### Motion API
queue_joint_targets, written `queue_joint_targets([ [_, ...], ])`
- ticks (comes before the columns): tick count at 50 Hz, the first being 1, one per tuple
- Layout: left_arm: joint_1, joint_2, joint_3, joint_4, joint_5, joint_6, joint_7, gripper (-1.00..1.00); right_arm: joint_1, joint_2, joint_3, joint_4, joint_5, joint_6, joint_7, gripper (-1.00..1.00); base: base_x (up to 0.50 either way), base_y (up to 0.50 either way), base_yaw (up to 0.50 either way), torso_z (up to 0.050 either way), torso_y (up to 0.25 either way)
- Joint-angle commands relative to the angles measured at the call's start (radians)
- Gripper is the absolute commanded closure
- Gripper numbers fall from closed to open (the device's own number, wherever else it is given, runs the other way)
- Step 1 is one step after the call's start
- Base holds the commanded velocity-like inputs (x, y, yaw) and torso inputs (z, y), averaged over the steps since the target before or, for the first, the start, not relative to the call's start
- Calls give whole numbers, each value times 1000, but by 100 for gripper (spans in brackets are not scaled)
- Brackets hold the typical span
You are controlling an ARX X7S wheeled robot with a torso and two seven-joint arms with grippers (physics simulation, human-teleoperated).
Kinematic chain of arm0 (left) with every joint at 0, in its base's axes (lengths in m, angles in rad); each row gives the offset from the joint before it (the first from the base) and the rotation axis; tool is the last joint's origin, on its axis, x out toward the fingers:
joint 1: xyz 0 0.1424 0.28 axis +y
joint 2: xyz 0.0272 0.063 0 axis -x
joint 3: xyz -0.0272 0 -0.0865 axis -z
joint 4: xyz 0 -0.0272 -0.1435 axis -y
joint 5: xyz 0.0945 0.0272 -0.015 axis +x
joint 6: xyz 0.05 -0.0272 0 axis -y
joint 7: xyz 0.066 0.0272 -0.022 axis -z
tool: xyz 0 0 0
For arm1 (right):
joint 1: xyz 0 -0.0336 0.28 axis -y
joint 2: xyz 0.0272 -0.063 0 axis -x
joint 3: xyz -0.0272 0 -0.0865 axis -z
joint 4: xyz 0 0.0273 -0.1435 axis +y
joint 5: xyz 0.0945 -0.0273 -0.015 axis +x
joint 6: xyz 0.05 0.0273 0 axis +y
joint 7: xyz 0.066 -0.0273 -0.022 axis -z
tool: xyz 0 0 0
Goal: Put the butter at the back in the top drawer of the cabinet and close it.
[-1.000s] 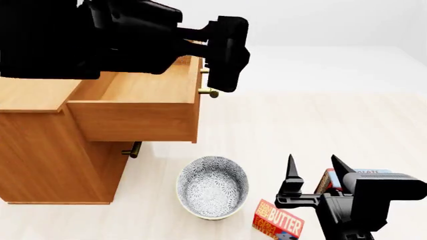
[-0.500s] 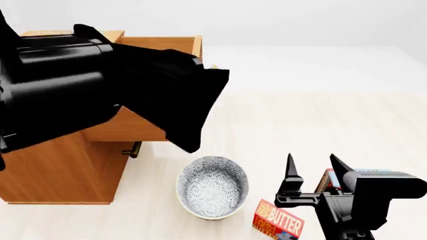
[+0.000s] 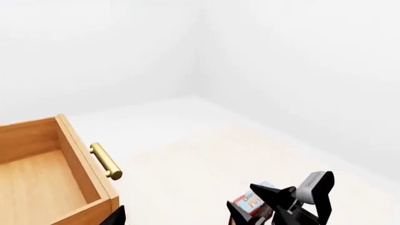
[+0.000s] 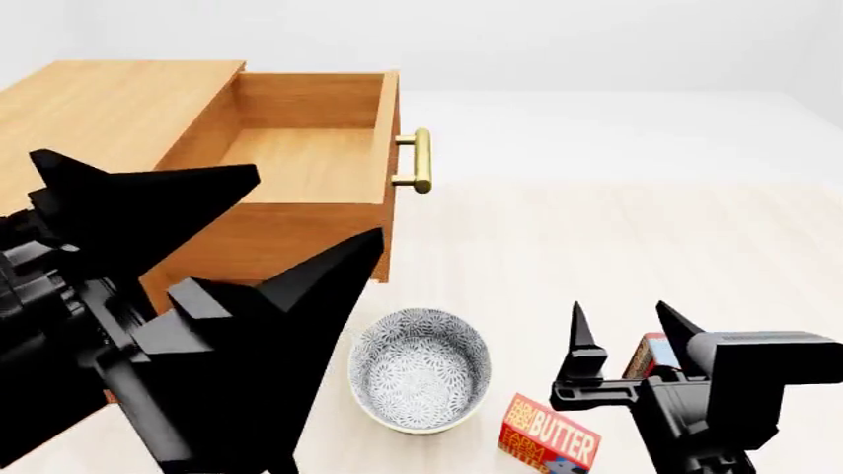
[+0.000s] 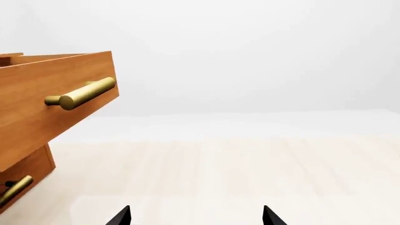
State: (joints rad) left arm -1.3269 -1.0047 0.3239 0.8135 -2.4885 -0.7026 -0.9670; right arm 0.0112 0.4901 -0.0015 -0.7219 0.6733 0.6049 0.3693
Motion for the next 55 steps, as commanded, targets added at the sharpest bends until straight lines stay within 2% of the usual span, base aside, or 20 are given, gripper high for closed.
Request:
queue_joint_targets([
  [1, 194, -89, -156, 91, 51, 36, 94, -100, 43, 84, 64, -48, 140, 106, 0, -100, 0, 0, 0, 0, 0],
  [16, 360, -114, -280, 97, 88, 27, 183, -100, 189, 330, 153, -20, 607, 385, -10, -100, 0, 0, 0, 0, 0],
  [26, 437, -100, -315, 75, 135, 2, 222, -100, 337, 446, 74, 21, 775, 521, -18, -100, 0, 0, 0, 0, 0],
  [41, 539, -93, -390, 37, 191, -25, 277, -100, 596, 518, -86, 107, 930, 699, 2, -100, 0, 0, 0, 0, 0],
  [55, 593, -83, -424, 14, 220, -43, 305, -100, 806, 514, -258, 165, 996, 868, -61, -100, 0, 0, 0, 0, 0],
])
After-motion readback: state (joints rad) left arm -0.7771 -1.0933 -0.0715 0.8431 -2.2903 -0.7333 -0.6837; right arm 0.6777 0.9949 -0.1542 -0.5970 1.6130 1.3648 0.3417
